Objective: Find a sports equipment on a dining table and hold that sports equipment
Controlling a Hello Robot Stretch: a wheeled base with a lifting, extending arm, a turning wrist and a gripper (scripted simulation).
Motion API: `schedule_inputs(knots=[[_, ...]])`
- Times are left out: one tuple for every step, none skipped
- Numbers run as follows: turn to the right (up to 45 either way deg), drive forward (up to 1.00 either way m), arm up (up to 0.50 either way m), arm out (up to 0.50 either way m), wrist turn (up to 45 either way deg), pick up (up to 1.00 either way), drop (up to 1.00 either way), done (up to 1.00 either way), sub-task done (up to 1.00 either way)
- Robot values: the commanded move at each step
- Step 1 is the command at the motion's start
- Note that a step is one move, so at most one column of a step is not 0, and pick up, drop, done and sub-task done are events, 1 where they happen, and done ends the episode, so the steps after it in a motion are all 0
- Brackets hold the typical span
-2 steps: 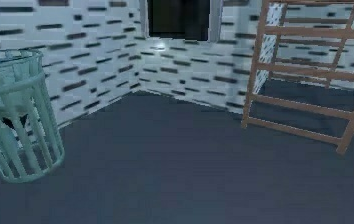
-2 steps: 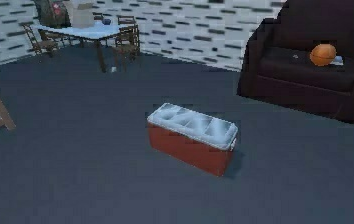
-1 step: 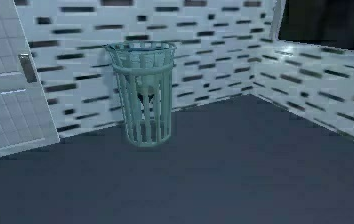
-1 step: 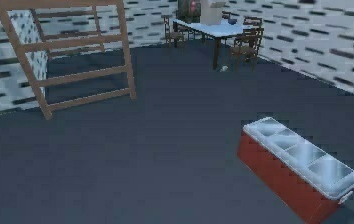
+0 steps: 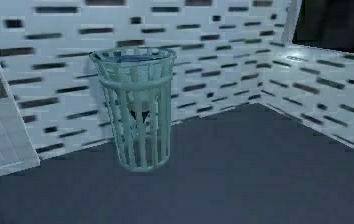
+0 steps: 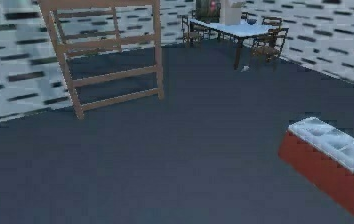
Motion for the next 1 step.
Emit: schedule_inputs(knots=[[-18.0,0.0,0.0,0.0,0.0,0.0,0.0,0.0,0.0]])
